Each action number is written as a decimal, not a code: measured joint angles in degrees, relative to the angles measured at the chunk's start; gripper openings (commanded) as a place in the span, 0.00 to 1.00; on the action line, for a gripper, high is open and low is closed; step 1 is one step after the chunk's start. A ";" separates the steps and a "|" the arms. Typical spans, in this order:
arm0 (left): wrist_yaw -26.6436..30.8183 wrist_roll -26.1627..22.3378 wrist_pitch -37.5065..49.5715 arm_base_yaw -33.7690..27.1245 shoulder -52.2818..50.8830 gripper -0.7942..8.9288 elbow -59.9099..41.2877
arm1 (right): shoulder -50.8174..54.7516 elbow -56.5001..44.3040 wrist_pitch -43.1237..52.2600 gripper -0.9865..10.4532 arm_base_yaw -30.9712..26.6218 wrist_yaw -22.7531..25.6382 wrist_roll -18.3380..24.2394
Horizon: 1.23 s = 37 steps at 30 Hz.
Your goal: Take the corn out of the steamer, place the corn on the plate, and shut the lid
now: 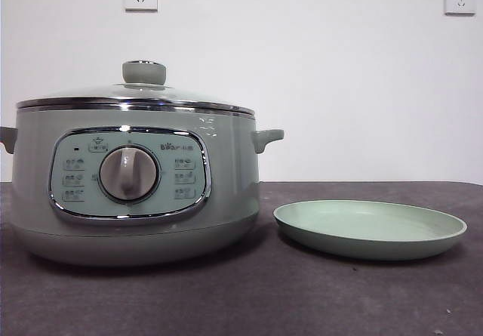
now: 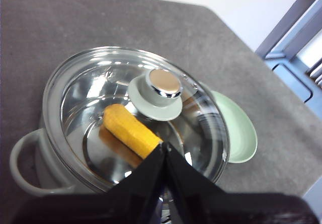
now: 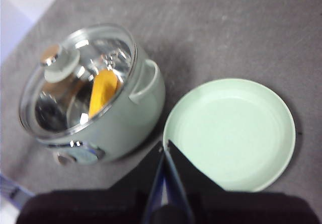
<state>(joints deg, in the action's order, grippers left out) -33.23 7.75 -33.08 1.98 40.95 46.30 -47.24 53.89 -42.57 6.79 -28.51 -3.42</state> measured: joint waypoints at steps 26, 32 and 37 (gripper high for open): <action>14.01 -2.29 5.75 14.56 26.08 0.44 17.27 | -7.80 3.65 -1.49 0.50 0.00 0.15 3.21; 20.22 -3.63 5.92 19.41 32.96 0.44 20.13 | -7.80 3.65 -1.51 0.50 0.00 0.15 3.19; 22.64 -4.17 5.73 22.01 36.59 0.44 20.15 | -7.80 3.65 -1.51 0.50 0.00 0.20 3.19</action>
<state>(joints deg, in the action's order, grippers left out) -10.59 3.57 -27.35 23.99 77.54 66.46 -55.05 57.54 -44.07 6.79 -28.32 -0.23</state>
